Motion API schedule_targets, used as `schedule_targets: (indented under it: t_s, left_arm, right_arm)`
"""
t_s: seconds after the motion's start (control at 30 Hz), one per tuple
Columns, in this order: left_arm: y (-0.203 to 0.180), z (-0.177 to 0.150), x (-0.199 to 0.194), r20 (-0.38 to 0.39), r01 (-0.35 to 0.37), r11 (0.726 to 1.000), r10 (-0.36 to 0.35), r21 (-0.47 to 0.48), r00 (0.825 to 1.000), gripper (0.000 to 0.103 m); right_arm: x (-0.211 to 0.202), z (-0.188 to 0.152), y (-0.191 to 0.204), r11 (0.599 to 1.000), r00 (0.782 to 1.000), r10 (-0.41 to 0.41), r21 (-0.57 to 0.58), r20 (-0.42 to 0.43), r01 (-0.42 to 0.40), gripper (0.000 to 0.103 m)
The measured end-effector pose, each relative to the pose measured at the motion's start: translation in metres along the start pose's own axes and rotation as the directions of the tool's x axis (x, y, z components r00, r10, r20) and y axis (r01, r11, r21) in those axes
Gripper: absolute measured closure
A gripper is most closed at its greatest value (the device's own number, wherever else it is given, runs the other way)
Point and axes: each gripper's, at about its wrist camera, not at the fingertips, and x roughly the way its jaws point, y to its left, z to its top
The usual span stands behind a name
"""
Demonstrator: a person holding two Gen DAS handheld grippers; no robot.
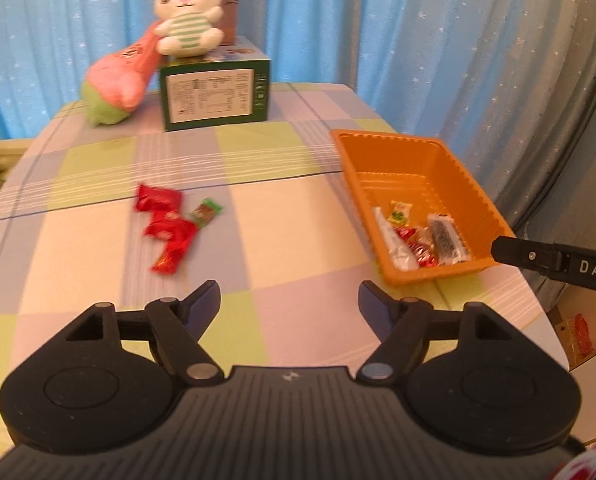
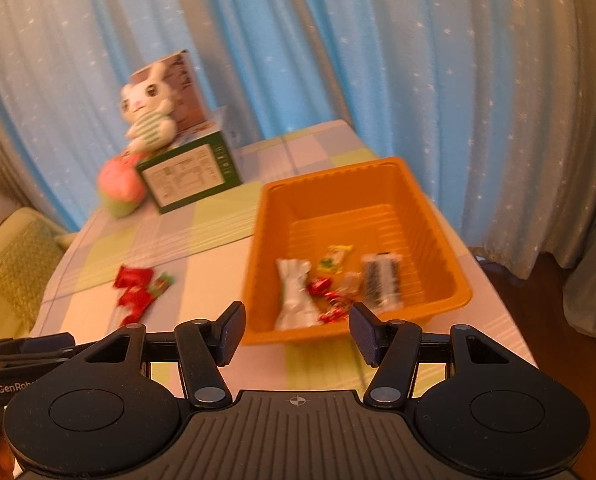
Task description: Organize snacks
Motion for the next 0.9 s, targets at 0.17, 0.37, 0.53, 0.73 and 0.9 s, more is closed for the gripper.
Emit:
schedule_targets:
  t_s: [0.17, 0.37, 0.53, 0.73, 0.9]
  left_arm:
    - [0.021, -0.01, -0.028, 0.02, -0.035, 0.999, 0.035, -0.026, 0.999, 0.026]
    - [0.042, -0.016, -0.053, 0.038, -0.073, 0.996, 0.075, -0.049, 0.996, 0.026]
    - [0.053, -0.022, -0.063, 0.042, -0.086, 0.994, 0.089, -0.067, 0.995, 0.026]
    - [0.062, -0.026, -0.067, 0.041, -0.092, 0.992, 0.096, -0.089, 0.995, 0.026]
    - [0.069, -0.028, -0.067, 0.043, -0.093, 0.99, 0.098, -0.102, 0.994, 0.026]
  right_arm:
    - [-0.01, -0.012, 0.027, 0.999, 0.999, 0.03, -0.038, -0.013, -0.03, 0.045]
    - [-0.018, -0.018, 0.052, 0.996, 0.998, 0.061, -0.067, -0.012, -0.061, 0.045]
    - [-0.021, -0.021, 0.068, 0.993, 0.997, 0.075, -0.091, -0.012, -0.076, 0.045]
    - [-0.019, -0.025, 0.079, 0.991, 0.997, 0.08, -0.109, -0.021, -0.081, 0.045]
    - [-0.014, -0.025, 0.086, 0.989, 0.996, 0.085, -0.121, -0.028, -0.088, 0.045]
